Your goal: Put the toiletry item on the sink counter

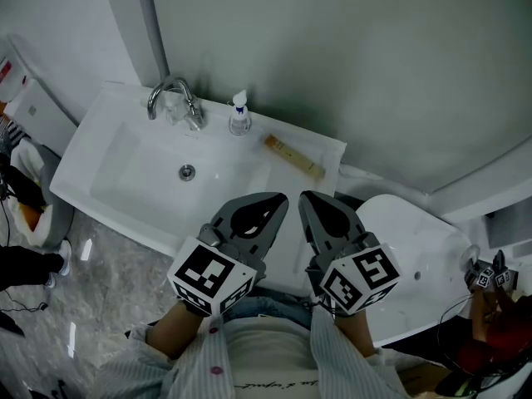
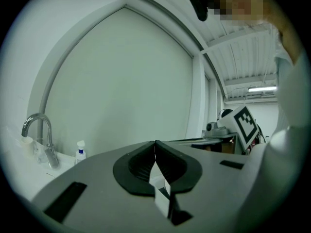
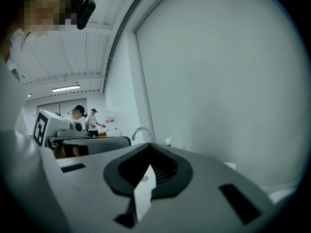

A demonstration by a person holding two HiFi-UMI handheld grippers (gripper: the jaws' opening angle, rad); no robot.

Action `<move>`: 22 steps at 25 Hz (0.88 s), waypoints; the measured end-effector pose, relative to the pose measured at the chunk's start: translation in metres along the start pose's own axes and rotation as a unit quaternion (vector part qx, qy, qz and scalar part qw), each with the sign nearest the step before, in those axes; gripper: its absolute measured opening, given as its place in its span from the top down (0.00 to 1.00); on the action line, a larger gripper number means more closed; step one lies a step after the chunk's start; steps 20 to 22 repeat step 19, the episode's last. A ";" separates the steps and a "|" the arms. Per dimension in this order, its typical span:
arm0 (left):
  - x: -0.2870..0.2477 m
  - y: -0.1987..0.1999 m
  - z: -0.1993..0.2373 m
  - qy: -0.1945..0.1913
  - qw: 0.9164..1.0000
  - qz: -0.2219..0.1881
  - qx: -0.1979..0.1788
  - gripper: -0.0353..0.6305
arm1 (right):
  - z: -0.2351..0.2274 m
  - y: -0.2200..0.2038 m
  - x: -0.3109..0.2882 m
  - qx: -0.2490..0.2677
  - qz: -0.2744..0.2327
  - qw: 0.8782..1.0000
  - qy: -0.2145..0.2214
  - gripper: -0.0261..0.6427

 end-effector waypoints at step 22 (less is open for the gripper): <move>-0.004 0.005 0.014 -0.043 0.999 0.008 -0.018 0.92 | 0.001 0.005 -0.001 0.000 -0.001 1.000 -0.009 0.95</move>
Point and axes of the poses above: the fingertips, and each gripper's own axes: x backward along the fingers, z to its left, y out of its top, the point moved 10 cm from there along x, backward along the fingers, and after that the axes turned 1 degree about y, right-handed, at the moved point
